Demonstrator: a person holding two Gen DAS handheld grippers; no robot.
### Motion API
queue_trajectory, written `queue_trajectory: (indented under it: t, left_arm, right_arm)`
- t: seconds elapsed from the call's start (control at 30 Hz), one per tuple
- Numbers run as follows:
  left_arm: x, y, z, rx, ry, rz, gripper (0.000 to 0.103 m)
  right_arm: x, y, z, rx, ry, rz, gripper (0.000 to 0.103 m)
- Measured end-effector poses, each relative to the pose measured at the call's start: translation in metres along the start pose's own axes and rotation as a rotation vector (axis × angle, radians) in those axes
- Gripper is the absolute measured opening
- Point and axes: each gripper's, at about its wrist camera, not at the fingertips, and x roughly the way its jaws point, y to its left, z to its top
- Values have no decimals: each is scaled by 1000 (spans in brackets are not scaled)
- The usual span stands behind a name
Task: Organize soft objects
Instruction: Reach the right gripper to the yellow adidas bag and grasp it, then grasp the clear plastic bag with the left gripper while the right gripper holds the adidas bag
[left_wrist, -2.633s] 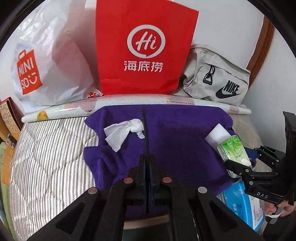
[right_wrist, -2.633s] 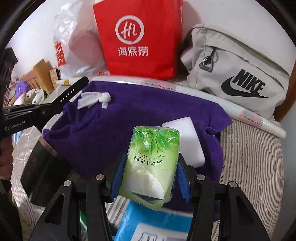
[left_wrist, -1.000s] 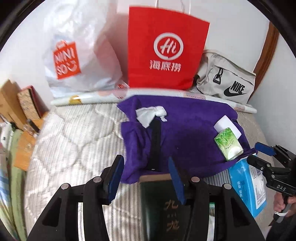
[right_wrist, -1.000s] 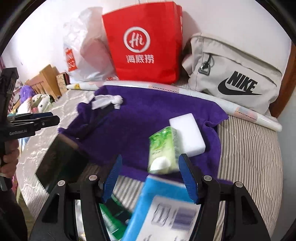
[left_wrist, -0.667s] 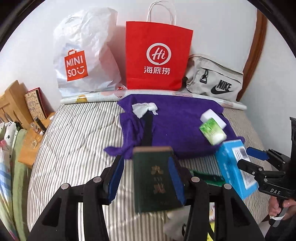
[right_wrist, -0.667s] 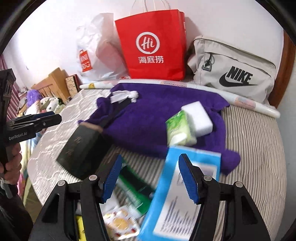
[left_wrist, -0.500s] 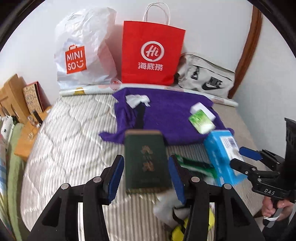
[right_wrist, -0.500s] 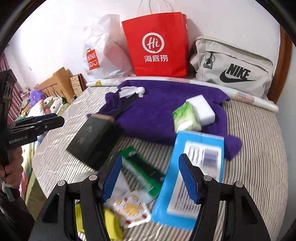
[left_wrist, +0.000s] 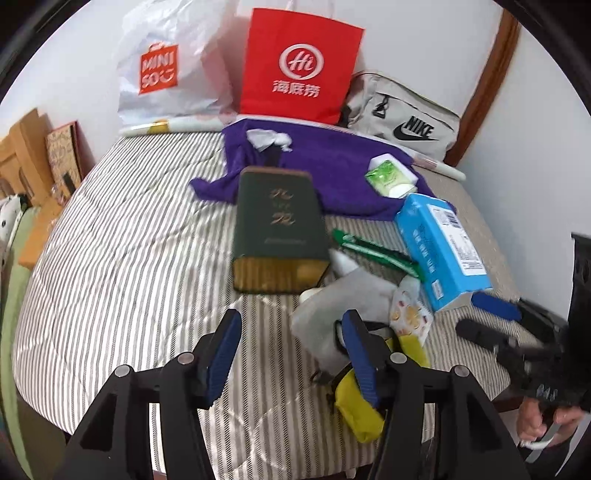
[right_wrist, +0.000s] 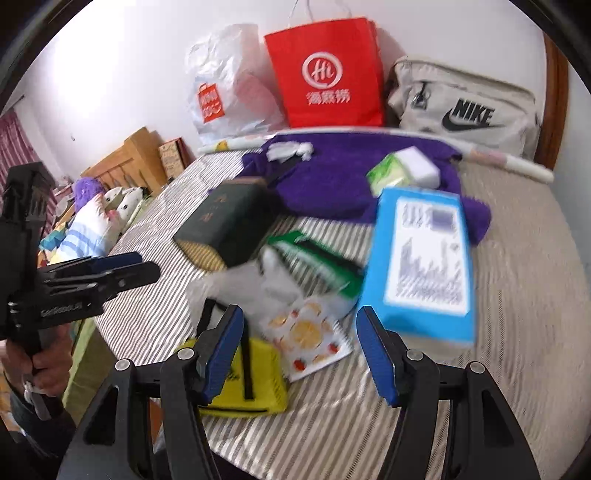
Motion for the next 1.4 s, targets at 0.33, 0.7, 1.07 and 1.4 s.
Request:
queue_trajectory:
  t: [0.33,0.7,1.07,1.4]
  left_arm:
    - [7,17,-15,-16,14,-7,58]
    - [19,20,-21,-22,29,-43,58]
    - [41,-10,-14,15,64,-112,58]
    - [53,-53,-10,78,79,-204,59]
  right_arm:
    - [38,35,-38,-81,74,-1,77]
    - [40,27,-48,-71,75,36,24]
    - [-22,-9,-54,-15,-38,26,15]
    - [-34,-59,-71,62,-38,-41,15]
